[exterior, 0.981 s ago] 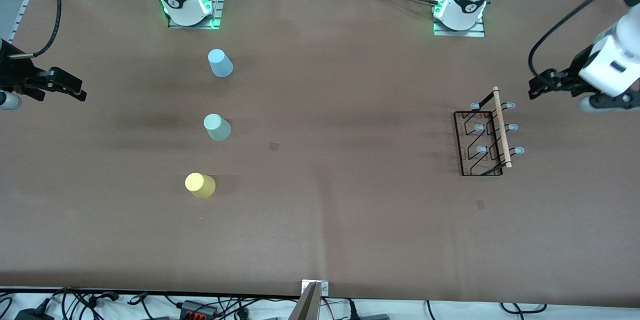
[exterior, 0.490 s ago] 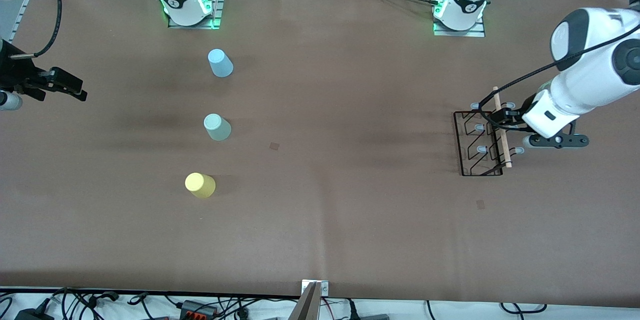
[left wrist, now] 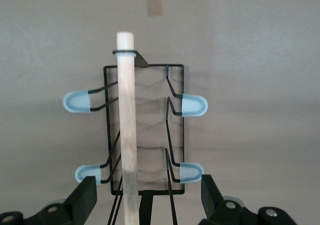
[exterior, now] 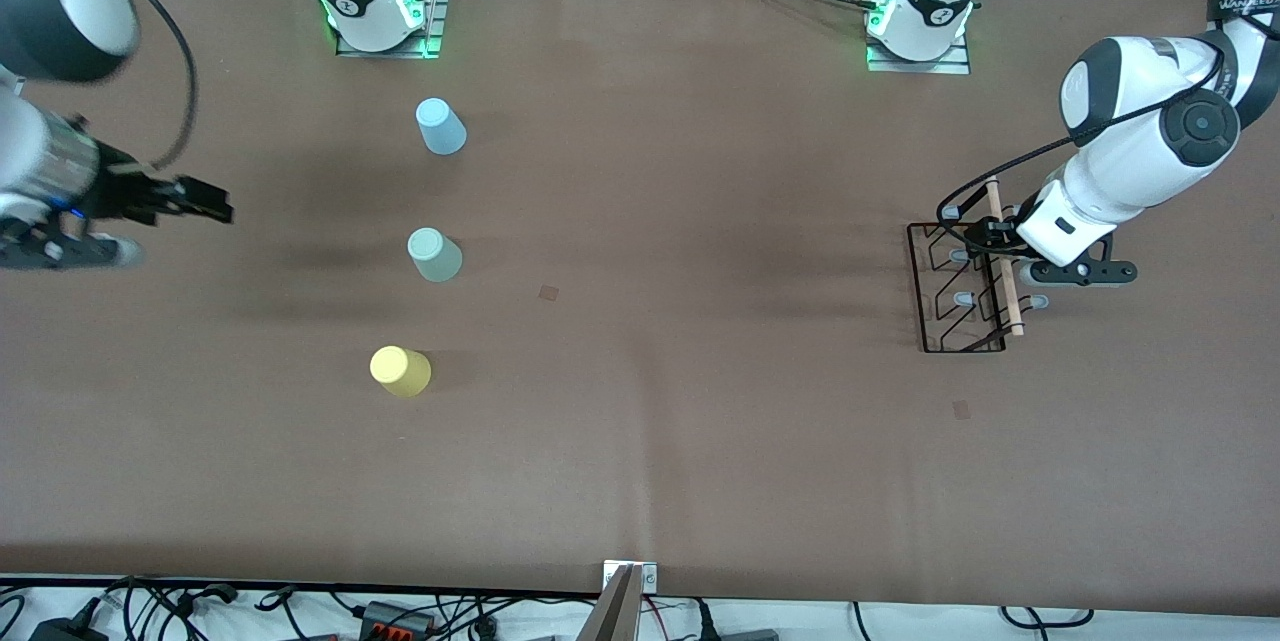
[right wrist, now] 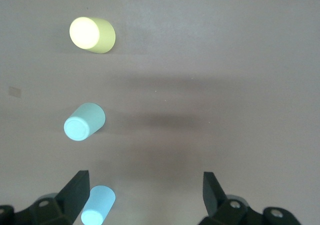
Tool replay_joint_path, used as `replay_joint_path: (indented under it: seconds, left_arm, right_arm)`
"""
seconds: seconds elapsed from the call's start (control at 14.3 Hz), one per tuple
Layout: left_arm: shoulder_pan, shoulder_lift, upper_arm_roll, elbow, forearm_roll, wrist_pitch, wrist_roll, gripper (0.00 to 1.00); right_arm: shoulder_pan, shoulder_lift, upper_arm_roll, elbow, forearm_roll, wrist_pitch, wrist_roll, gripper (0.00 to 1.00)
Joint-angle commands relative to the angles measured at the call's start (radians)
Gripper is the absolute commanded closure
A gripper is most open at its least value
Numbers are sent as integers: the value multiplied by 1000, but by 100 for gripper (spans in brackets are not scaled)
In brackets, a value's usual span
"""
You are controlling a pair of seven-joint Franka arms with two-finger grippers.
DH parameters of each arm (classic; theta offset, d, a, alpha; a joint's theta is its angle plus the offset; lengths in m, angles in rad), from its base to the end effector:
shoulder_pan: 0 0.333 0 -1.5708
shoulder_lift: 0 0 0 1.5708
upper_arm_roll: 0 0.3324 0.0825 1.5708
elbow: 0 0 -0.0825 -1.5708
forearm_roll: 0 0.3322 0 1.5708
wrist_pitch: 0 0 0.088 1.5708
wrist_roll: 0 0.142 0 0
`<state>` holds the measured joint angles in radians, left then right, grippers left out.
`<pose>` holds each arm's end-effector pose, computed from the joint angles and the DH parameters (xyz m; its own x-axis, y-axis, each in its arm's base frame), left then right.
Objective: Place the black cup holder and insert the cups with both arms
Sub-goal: 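Grasp the rack with the left gripper while the right gripper reaches the cup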
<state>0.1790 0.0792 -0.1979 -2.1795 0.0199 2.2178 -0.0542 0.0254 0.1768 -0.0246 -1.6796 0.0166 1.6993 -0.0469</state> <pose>0.4996 -0.0074 0.3659 0.9990 0.0233 -0.0392 0.0232 -0.9997 -0.0020 0.5464 0.0034 0.4773 0.9868 0.0452 -0.1557 0.0428 -0.9989 -0.0189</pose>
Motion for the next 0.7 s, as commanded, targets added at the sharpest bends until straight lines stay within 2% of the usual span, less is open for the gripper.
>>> replay_joint_path:
  seconds: [0.0,0.14,0.49,0.63]
  left_arm:
    - [22,-41,-5,-49,-3,28,22,16]
    - [27,-41,-5,-56,-3,29,22,29]
    - [28,-42,-5,-102,-3,91,20,38]
    - [27,-41,-5,-109,-3,91,20,57]
  right_arm:
    - [40,71,0,6,-1,54,10,0]
    - [76,110,0,0,-1,75,65,0]
    - [168,124,0,-146,-1,241,169,0]
    - [208,125,0,-198,-1,298,215,0]
